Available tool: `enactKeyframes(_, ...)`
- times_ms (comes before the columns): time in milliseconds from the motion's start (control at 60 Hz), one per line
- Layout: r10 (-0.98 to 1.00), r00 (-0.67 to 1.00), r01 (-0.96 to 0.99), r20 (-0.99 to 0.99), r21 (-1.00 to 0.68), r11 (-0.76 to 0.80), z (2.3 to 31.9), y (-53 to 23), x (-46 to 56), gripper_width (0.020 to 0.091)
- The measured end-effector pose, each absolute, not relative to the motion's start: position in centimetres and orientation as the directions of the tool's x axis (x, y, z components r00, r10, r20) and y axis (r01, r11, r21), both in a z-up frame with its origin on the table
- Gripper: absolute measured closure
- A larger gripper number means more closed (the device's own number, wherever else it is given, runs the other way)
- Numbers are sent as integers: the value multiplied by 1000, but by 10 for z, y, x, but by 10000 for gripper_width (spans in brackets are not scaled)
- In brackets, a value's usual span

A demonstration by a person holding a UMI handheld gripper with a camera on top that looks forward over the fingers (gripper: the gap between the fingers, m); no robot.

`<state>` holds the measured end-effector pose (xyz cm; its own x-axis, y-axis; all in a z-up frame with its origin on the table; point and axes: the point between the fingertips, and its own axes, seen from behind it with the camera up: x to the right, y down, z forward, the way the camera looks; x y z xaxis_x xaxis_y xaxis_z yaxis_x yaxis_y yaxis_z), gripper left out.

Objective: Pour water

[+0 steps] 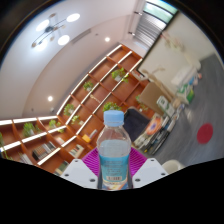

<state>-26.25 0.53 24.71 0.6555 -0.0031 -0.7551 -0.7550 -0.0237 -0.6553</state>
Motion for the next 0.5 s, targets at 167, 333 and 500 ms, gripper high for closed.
enactKeyframes(167,-276,916,-313,-292,-949,-33,240,-3,-174,750)
enactKeyframes(333,-419,902,-154,-100,-983,-96,203,-11,-101,750)
enactKeyframes(500,-495,869,-89,21,-976,-198,139,-9,-44,750)
